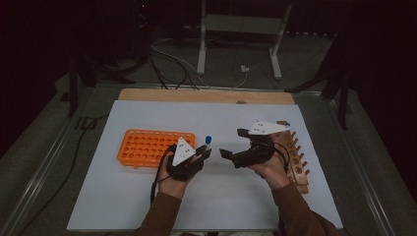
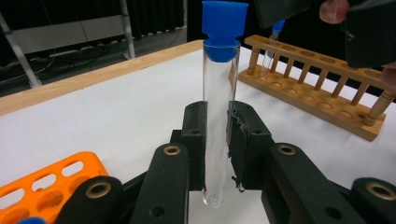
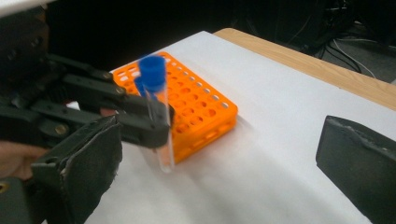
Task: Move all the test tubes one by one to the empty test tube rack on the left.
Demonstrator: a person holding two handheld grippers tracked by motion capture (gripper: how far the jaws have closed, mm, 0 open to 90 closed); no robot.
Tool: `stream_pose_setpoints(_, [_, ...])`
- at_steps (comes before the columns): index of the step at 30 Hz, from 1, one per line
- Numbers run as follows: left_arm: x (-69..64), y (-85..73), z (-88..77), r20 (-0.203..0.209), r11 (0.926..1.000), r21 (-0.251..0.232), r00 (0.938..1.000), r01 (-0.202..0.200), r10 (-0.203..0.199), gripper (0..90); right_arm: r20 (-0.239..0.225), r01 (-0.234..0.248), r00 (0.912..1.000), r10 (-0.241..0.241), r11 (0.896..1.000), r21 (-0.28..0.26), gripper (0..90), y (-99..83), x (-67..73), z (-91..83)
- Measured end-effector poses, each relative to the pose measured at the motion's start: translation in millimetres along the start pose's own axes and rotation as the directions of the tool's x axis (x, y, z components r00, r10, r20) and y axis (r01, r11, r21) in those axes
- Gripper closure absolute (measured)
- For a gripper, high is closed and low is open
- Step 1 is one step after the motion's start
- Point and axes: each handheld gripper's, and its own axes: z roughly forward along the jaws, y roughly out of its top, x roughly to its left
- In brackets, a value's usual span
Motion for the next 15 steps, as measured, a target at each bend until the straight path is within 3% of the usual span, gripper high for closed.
stream_pose_setpoints(15, [15.0,-0.1,-16.5,-0.011,0.999,-0.025,0.9992,0.038,-0.038,78.0,0.085,-0.019,0.9962,0.019,1.0,0.003,0.0,-20.3,-19.2,-17.5])
